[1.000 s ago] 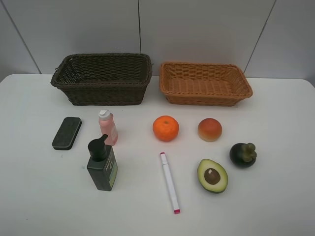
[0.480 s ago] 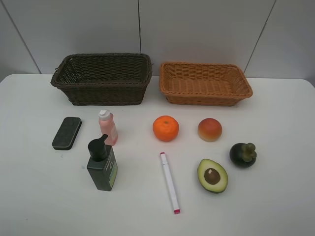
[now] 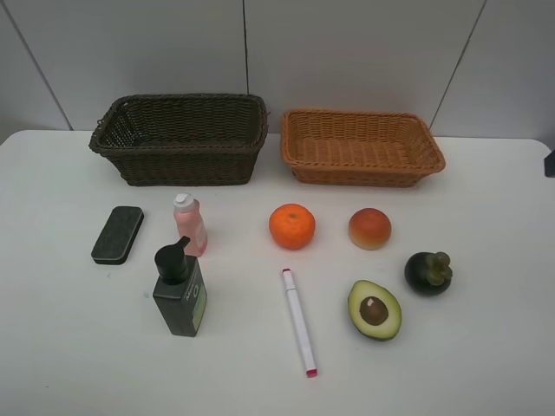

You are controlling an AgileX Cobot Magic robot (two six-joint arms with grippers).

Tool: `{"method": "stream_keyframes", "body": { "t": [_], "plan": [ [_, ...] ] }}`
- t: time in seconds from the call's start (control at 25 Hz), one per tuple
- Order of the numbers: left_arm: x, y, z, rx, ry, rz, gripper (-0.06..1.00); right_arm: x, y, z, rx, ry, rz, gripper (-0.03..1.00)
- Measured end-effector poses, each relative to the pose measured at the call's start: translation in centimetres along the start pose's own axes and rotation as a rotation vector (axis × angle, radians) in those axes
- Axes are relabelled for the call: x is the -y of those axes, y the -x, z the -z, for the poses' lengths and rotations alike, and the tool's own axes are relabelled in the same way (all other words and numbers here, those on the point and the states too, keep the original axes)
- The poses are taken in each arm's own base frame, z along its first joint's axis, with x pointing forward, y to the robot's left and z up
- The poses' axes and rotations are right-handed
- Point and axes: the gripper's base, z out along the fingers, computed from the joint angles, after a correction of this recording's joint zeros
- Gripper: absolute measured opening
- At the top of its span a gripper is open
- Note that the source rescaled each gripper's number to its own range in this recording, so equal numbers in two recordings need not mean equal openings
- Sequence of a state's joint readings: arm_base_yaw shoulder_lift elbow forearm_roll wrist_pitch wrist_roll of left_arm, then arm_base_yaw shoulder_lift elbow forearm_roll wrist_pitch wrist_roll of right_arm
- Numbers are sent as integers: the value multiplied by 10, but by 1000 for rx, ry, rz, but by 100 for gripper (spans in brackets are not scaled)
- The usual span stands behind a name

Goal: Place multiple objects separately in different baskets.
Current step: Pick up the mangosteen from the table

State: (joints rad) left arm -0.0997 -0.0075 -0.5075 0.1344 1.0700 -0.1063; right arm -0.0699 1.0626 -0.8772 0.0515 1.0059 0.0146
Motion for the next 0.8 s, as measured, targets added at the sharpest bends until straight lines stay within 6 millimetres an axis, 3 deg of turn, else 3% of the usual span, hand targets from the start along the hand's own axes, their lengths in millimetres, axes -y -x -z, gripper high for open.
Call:
{"method": "stream_keyframes", "body": {
  "t": [0.4,0.8],
  "plan": [
    [0,0,0,0,0,0,100,-55,11,-76,-205,46,148,98],
    [0,0,0,0,0,0,100,-62,10,-138,-341,13,147,98]
  ]
}}
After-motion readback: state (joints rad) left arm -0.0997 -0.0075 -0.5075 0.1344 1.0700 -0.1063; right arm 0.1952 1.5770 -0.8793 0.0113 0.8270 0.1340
